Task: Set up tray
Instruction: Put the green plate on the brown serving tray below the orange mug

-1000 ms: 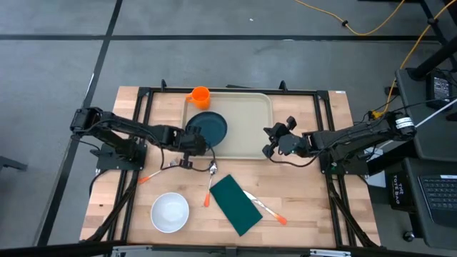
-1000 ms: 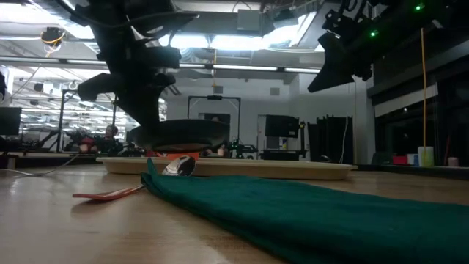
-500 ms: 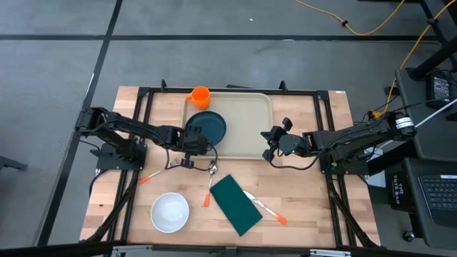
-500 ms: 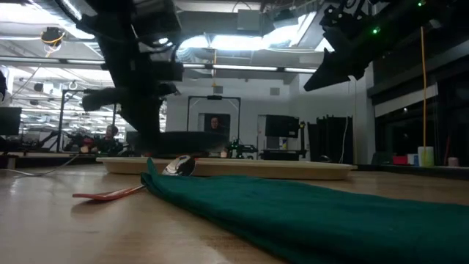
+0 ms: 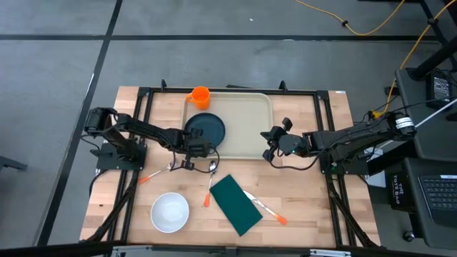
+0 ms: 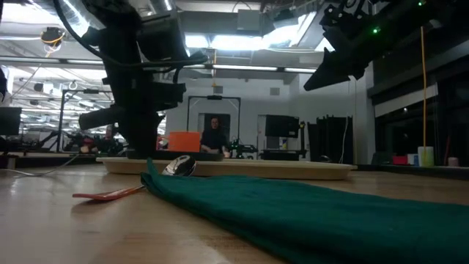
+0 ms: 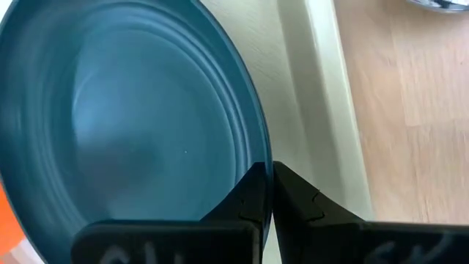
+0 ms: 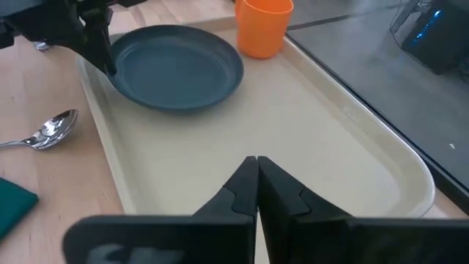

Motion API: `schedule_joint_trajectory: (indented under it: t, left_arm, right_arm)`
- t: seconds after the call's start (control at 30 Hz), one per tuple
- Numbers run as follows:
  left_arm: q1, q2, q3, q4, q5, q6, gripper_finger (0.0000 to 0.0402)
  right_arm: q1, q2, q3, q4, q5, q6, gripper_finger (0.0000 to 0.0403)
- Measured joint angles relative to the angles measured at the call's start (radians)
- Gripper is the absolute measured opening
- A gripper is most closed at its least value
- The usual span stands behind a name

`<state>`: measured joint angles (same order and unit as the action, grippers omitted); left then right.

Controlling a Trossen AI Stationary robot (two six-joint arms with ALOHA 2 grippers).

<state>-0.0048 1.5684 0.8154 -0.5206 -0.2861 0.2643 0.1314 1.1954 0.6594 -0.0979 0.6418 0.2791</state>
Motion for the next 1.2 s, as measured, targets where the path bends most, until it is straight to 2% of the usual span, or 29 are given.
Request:
schedule_joint_trajectory:
  t: [0.43, 0.7, 0.9, 1.1, 1.2]
  left_arm:
    - [0.0, 0.0, 0.0, -0.003, 0.0, -0.019, 0.0025]
    - [-0.005, 0.0, 0.0, -0.002, -0.005, -0.018, 0.0052]
    - [-0.029, 0.0, 0.0, -0.002, -0.037, -0.015, 0.0072]
    - [-0.055, 0.0, 0.0, -0.003, -0.117, 0.021, 0.0084]
    - [-0.061, 0.0, 0.0, -0.003, -0.115, 0.022, 0.0083]
  right_arm:
    - [0.0, 0.0, 0.0, 0.0, 0.0, 0.0, 0.0012]
    - [0.0, 0.0, 0.0, 0.0, 0.0, 0.0, 0.0012]
    - [0.0, 0.0, 0.0, 0.0, 0.0, 0.0, 0.0012]
    - [0.0, 0.0, 0.0, 0.0, 0.0, 0.0, 0.0012]
    - [0.0, 0.0, 0.0, 0.0, 0.0, 0.0, 0.0012]
